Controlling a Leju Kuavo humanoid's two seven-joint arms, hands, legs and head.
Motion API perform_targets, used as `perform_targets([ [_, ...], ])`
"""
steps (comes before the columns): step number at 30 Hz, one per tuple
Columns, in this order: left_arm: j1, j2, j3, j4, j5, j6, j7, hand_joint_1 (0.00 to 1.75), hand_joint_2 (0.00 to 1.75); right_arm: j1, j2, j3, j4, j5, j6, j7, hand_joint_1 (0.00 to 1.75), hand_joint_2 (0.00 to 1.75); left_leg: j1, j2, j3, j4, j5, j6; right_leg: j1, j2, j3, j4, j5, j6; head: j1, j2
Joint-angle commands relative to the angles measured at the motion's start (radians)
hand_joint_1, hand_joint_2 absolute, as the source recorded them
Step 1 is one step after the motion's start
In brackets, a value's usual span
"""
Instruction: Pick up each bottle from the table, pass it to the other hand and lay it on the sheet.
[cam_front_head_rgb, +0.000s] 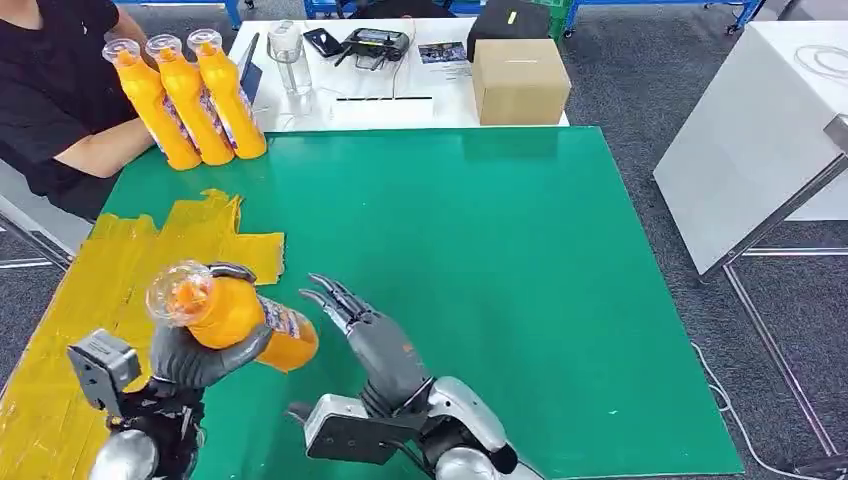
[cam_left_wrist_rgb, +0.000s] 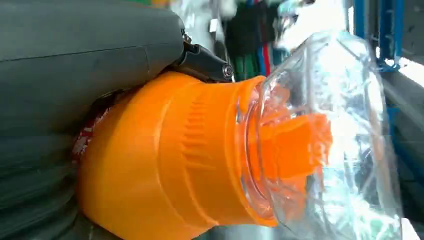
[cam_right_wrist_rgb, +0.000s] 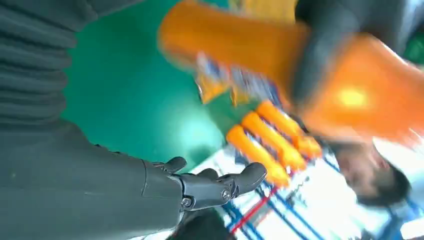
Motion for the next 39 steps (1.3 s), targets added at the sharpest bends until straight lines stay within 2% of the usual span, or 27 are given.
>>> perform_targets([
  [1,-0.012,0.066,0.078,0.007,-0.323,0.133,-0.041,1.75,1.75,0.089,-0.077,-0.137,-0.226,-0.05,-0.001,-0.041,0.0,0.0,0.0,-0.001,0.002,0.0,-0.001,0.0,0.0,0.0,0.002,-0.001,0.0,0.0,0.0,0.0],
  [2,-0.008,0.066,0.075,0.009,-0.385,0.16,-0.043,1.75,1.75,0.096,-0.074,-0.148,-0.234,-0.057,-0.007,-0.055,0.0,0.0,0.0,-0.001,0.001,0.0,0.0,0.0,0.0,0.0,0.001,-0.001,0.0,0.0,0.0,0.0],
  [3,0.003,0.097,0.057,0.031,-0.592,0.209,-0.004,1.75,1.75,0.115,-0.079,-0.174,-0.267,-0.079,-0.017,-0.081,0.0,0.0,0.0,-0.001,0.0,0.0,0.0,0.0,0.0,-0.001,0.001,0.0,0.0,0.0,-0.001,0.0],
  [5,0.013,0.12,0.054,0.081,-0.64,0.185,0.019,1.75,1.75,0.121,-0.106,-0.198,-0.305,-0.086,-0.007,-0.08,0.0,0.0,0.0,-0.002,0.001,-0.001,0.0,0.0,0.0,-0.001,0.001,-0.001,0.0,0.0,0.0,0.0],
  [6,0.016,0.162,0.033,0.125,-0.777,0.204,0.045,1.75,1.75,0.123,-0.115,-0.217,-0.32,-0.123,0.014,-0.086,0.0,0.0,0.0,-0.002,0.002,-0.001,0.0,0.001,0.0,-0.002,0.003,-0.001,-0.001,0.0,0.0,0.0],
  [10,0.018,0.267,-0.032,0.277,-1.043,0.283,0.094,1.75,1.75,0.099,-0.135,-0.25,-0.322,-0.148,0.035,-0.101,0.0,0.0,-0.001,0.0,0.003,-0.003,0.001,0.0,-0.001,0.0,0.003,-0.002,0.0,0.0,0.0,0.0],
  [13,0.019,0.286,-0.041,0.294,-1.056,0.282,0.1,1.75,1.75,0.096,-0.134,-0.252,-0.316,-0.152,0.037,-0.104,0.0,0.0,-0.001,0.001,0.004,-0.002,0.001,0.0,-0.001,0.001,0.002,-0.002,0.0,0.0,0.0,0.0],
  [18,-0.023,0.409,-0.113,0.419,-1.033,0.187,0.116,1.75,1.75,0.074,-0.145,-0.245,-0.297,-0.167,0.041,-0.107,0.0,0.0,0.0,0.002,0.003,-0.002,0.0,0.0,0.0,0.002,0.002,-0.001,0.0,0.0,0.0,0.0],
  [22,-0.056,0.454,-0.14,0.499,-1.002,0.15,0.092,1.75,1.75,0.049,-0.145,-0.24,-0.276,-0.19,0.059,-0.11,0.0,0.0,0.0,0.002,0.003,-0.002,0.001,0.0,0.0,0.002,0.002,-0.001,0.0,0.0,0.0,0.0],
  [27,-0.066,0.472,-0.165,0.518,-0.996,0.116,0.092,1.75,1.75,0.038,-0.142,-0.233,-0.265,-0.192,0.061,-0.109,0.0,0.0,0.0,0.003,0.003,-0.002,0.0,0.0,0.0,0.003,0.002,-0.001,0.0,0.0,0.0,0.0],
  [28,-0.074,0.482,-0.174,0.527,-1.007,0.112,0.101,0.0,1.75,0.031,-0.141,-0.231,-0.258,-0.194,0.065,-0.107,0.0,0.0,0.0,0.003,0.003,-0.002,0.0,0.0,0.0,0.003,0.002,-0.001,0.001,0.0,0.0,0.0],
  [39,-0.089,0.495,-0.188,0.547,-1.011,0.098,0.115,0.0,1.75,0.027,-0.141,-0.232,-0.254,-0.196,0.066,-0.105,0.0,0.0,0.0,0.004,0.005,-0.002,0.001,0.0,0.001,0.004,0.004,-0.001,0.001,0.0,0.0,0.0],
])
